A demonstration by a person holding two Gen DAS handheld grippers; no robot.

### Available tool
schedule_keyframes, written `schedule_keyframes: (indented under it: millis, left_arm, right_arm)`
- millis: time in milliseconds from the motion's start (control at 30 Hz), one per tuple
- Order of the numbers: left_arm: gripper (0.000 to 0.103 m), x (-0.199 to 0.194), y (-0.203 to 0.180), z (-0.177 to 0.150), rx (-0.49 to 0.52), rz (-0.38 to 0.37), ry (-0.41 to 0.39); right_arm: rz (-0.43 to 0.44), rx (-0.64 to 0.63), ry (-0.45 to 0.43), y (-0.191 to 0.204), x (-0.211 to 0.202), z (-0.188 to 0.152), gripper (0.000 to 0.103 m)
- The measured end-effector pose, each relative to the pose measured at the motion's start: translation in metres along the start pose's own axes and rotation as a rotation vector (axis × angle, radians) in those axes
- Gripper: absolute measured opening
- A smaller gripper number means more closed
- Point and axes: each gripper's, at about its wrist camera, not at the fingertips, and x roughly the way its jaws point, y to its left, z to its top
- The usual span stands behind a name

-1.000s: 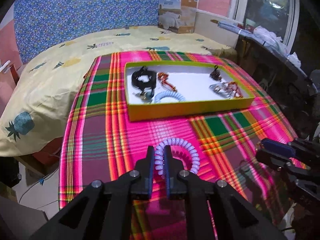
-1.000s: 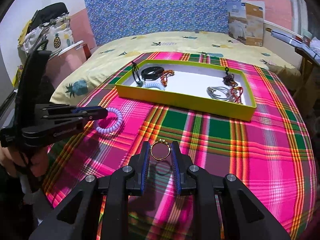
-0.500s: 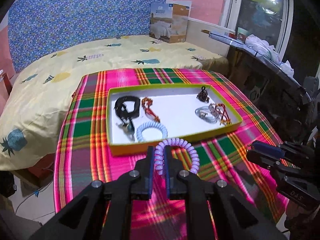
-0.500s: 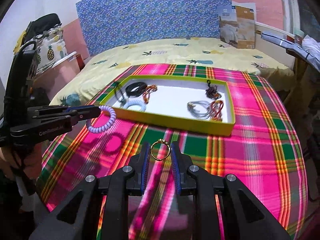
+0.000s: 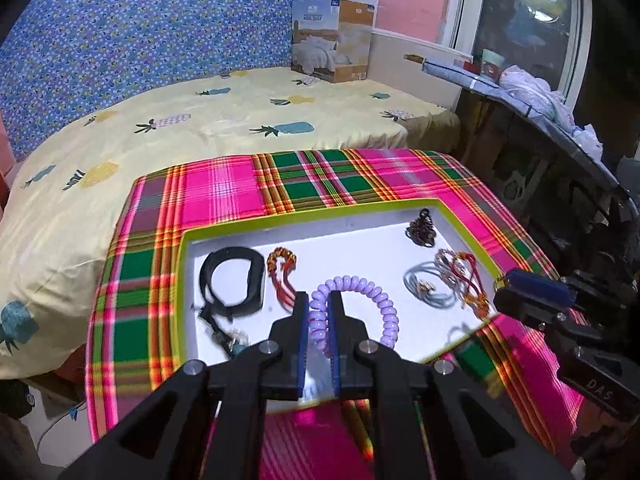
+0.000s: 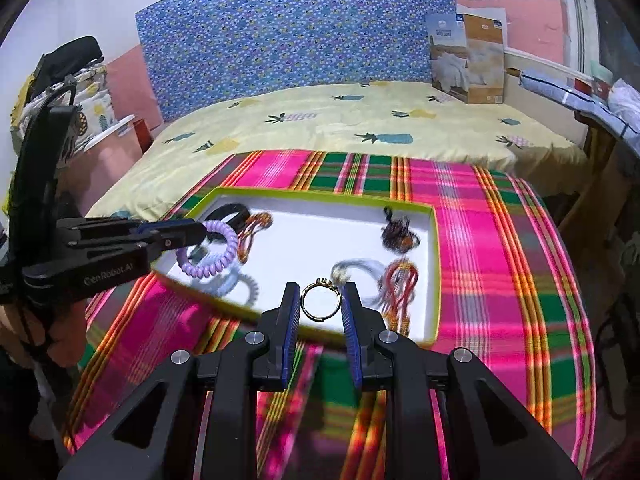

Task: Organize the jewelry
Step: 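Lower both items into the white box and open both tools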

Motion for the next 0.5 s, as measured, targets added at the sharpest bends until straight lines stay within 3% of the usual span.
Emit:
schedule_keyframes:
  millis: [500]
  left_arm:
    - [0.010, 0.064, 0.005, 0.019, -0.015, -0.012, 0.067]
  right_arm:
    - [-0.029, -0.006, 0.090, -0.028, 0.079, 0.026, 0.022]
